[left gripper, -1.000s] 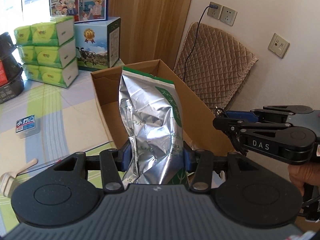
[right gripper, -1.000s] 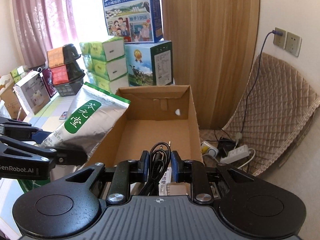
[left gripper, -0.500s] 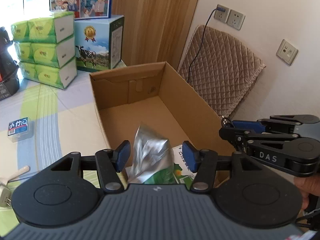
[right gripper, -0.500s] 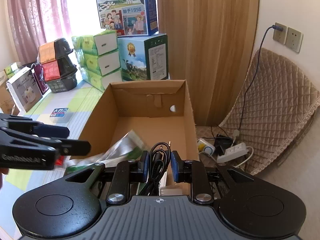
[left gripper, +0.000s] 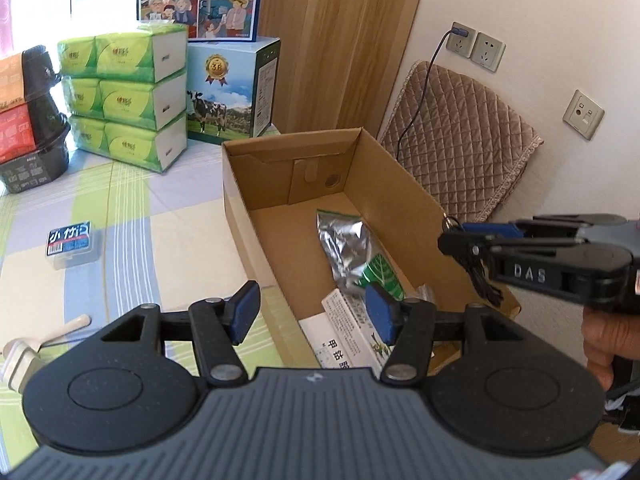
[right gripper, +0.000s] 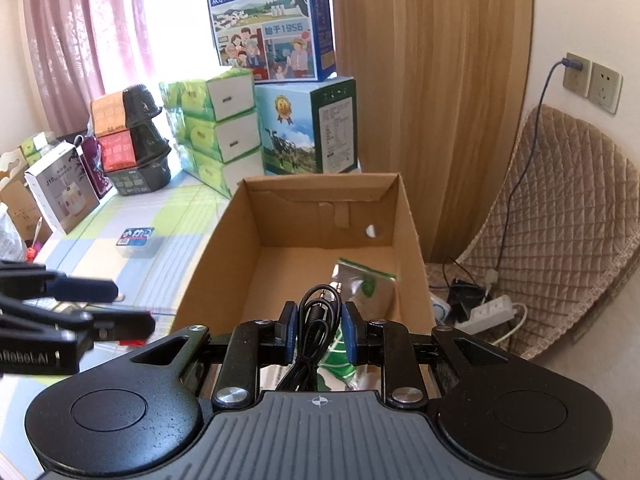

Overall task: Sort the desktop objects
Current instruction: 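Open both tools to drop the foil bag and cable into the box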

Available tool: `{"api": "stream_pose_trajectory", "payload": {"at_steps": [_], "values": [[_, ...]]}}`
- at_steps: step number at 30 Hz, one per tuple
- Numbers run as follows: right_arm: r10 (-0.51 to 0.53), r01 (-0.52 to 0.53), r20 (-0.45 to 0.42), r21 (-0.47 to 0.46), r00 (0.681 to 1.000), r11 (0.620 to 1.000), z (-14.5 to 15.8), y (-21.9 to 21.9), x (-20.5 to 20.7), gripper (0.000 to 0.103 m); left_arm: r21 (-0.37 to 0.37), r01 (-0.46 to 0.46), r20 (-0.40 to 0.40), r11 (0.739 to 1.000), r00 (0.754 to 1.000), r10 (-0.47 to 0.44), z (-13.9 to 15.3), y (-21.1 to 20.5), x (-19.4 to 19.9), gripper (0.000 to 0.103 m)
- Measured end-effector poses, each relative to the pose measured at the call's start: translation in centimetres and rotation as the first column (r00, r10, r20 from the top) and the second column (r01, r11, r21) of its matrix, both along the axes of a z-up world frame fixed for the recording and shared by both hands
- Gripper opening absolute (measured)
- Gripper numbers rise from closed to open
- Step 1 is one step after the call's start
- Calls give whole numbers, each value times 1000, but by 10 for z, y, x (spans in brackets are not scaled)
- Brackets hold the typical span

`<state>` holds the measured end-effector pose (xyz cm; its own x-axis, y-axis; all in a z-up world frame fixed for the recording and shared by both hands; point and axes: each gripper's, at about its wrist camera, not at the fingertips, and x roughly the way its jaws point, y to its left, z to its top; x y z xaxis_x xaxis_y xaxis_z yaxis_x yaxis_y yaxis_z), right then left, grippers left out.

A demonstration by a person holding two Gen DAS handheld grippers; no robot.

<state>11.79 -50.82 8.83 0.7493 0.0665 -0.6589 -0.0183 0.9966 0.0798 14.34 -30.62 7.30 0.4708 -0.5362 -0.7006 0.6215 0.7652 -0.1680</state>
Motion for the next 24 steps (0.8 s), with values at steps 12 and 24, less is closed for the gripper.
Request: {"api": "stream_pose_trajectory", "payload": {"at_steps": [12, 24], "values": [[-10, 9, 24, 40, 1000, 999, 6, 1, -8, 66, 17, -27, -14, 999, 1000, 27, -10, 21, -7, 55], [11, -14, 66, 35, 998, 999, 33, 20, -40, 73, 33, -65, 5, 997, 998, 65, 4, 56, -33, 67]]}}
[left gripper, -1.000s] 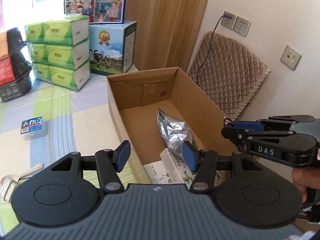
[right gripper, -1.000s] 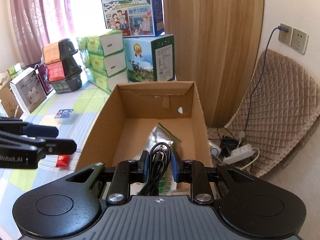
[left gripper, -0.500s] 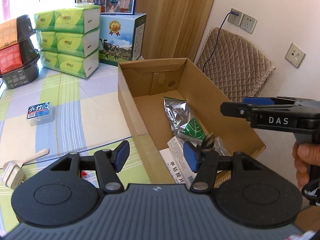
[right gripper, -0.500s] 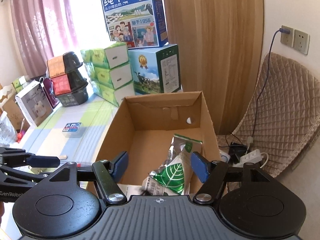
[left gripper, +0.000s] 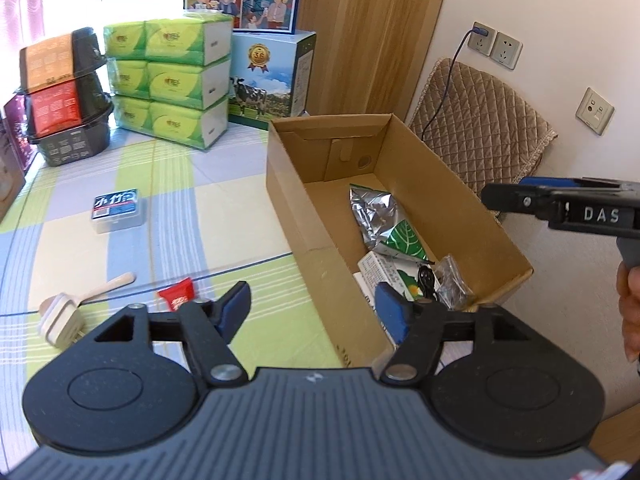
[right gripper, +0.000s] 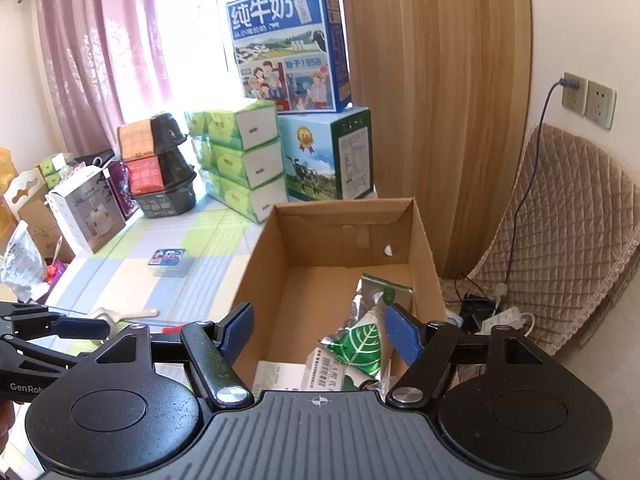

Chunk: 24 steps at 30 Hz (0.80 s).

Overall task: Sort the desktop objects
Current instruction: 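Open both tools to drop the foil bag and cable into the box, then withdraw both tools from the box toward the night light and red packet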

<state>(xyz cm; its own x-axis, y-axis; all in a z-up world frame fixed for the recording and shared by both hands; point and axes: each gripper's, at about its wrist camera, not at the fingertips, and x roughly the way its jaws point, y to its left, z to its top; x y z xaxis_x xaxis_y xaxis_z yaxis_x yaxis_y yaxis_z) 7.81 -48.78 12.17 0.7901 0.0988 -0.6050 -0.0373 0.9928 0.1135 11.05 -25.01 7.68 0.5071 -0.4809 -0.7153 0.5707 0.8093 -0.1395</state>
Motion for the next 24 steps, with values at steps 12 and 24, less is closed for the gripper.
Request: {"api": "stream_pose_trajectory", "payload": {"at_steps": [12, 24], "values": [[35, -33, 56, -27, 998, 999, 26, 37, -26, 101, 44, -56, 61, 997, 997, 53, 21, 63, -26, 92], [141, -140, 32, -33, 989, 990, 25, 94, -31, 101, 117, -204, 111, 972, 975, 192, 17, 153, -28, 101]]}}
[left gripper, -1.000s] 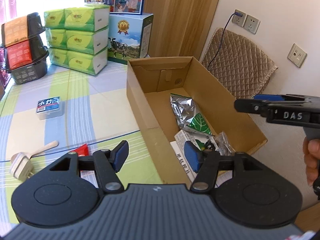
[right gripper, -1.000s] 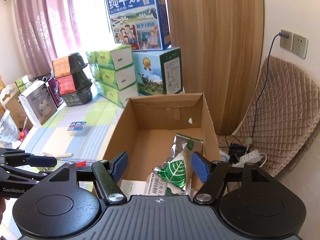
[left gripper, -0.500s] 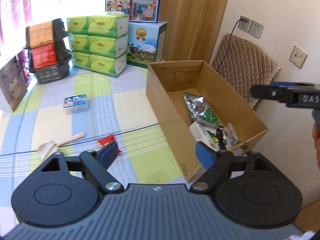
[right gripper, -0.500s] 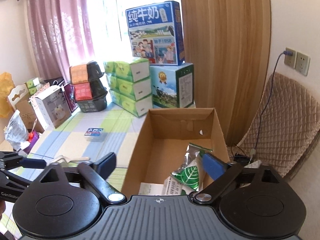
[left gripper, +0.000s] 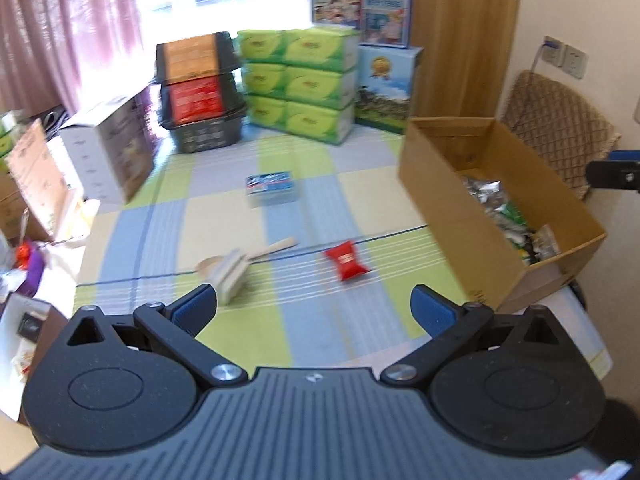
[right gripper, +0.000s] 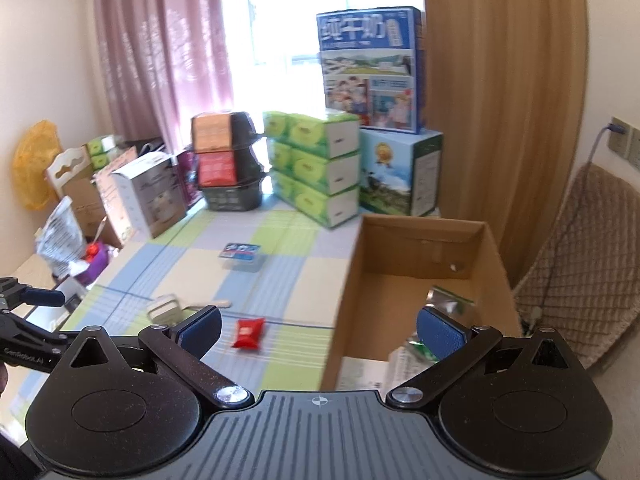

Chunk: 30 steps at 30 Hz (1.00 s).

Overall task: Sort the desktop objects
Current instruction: 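Withdraw both tools from the box toward the night light and red packet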

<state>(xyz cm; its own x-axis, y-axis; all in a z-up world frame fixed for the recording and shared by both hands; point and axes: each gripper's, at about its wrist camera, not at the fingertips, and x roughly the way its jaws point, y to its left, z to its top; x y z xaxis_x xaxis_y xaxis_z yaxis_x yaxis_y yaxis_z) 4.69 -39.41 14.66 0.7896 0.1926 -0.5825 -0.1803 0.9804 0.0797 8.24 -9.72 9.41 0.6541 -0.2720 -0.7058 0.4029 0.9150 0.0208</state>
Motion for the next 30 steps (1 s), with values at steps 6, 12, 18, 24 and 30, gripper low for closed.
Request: {"api": "stream_pose_trajectory", "payload": {"at_steps": [6, 12, 18, 24, 30], "values": [[52, -52, -13, 6, 999, 999, -11, 31, 5, 101, 22, -79, 6, 997, 997, 79, -15, 39, 5, 101], [81, -79, -50, 31, 995, 996, -37, 60, 17, 101, 26, -131, -9, 991, 991, 131, -34, 65, 16, 101], [76, -72, -89, 45, 993, 996, -76, 86, 37, 101, -8, -153, -18, 988, 988, 153, -54, 77, 30, 101], [62, -59, -86, 34, 994, 998, -111, 108, 58, 101, -56, -146, -24, 988, 989, 145, -83, 83, 54, 99], [13, -13, -96, 0, 995, 1000, -150, 119, 83, 101, -47, -117, -17, 992, 993, 116, -118, 81, 77, 94]]}}
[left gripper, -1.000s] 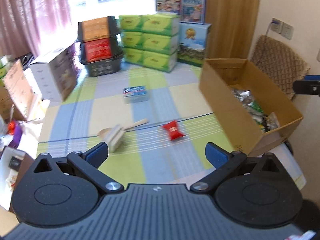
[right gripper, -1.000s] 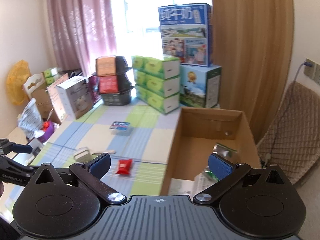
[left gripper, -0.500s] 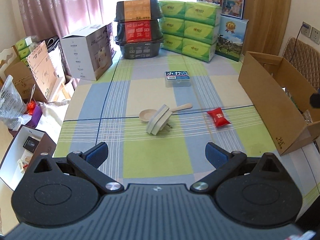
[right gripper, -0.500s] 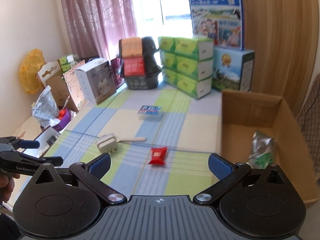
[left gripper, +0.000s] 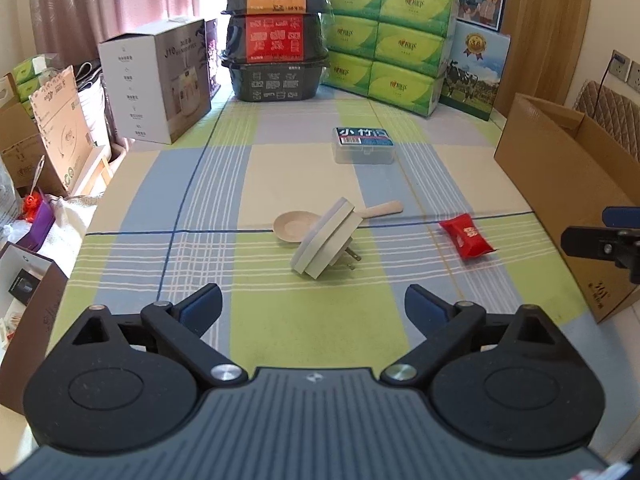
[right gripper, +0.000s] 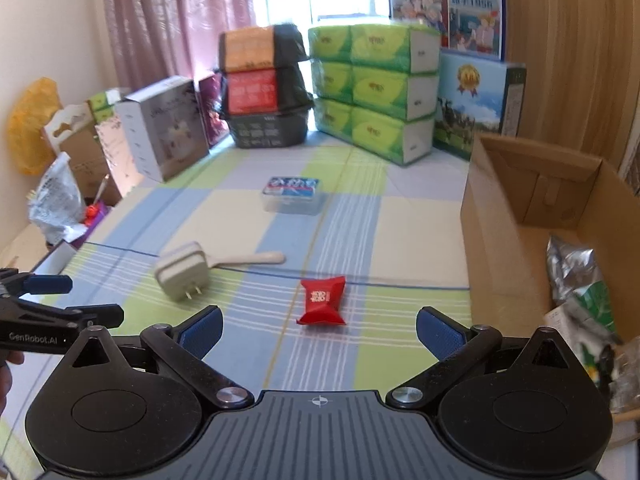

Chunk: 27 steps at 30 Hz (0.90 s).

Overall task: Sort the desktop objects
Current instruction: 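Withdraw both tools from the box toward the night light and red packet, then grasp the white night light with left tool while right tool grasps red packet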

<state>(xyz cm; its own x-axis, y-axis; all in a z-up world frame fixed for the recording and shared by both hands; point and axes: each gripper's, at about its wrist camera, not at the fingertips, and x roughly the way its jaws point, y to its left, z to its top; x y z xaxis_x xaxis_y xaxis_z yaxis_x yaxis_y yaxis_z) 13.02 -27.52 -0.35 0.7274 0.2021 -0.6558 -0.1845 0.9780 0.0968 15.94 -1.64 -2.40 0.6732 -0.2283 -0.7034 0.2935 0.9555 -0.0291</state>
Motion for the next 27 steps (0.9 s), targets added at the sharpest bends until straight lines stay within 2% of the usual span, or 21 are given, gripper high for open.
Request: {"api": "stream_pose_trajectory", "payload": {"at_steps": [6, 8, 12, 14, 19, 27], "values": [[-9, 9, -52, 9, 999, 1000, -33, 3, 25, 98, 8, 42, 15, 999, 999, -43, -11, -7, 21, 87], [6, -6, -54, 7, 999, 1000, -36, 3, 32, 91, 11, 57, 22, 998, 998, -57, -15, -8, 28, 79], [10, -10, -46, -1, 999, 1000, -44, -1, 47, 83, 20, 90, 28, 996, 996, -90, -21, -14, 40, 72], [0, 1, -60, 14, 998, 1000, -49, -3, 55, 71, 51, 108, 49, 993, 993, -110, -23, -19, 42, 71], [10, -7, -83, 36, 996, 999, -59, -2, 72, 67, 58, 138, 38, 989, 989, -140, -33, -26, 48, 71], [36, -37, -106, -7, 994, 999, -79, 7, 85, 58, 54, 155, 17, 986, 988, -156, -44, -32, 60, 60]]}}
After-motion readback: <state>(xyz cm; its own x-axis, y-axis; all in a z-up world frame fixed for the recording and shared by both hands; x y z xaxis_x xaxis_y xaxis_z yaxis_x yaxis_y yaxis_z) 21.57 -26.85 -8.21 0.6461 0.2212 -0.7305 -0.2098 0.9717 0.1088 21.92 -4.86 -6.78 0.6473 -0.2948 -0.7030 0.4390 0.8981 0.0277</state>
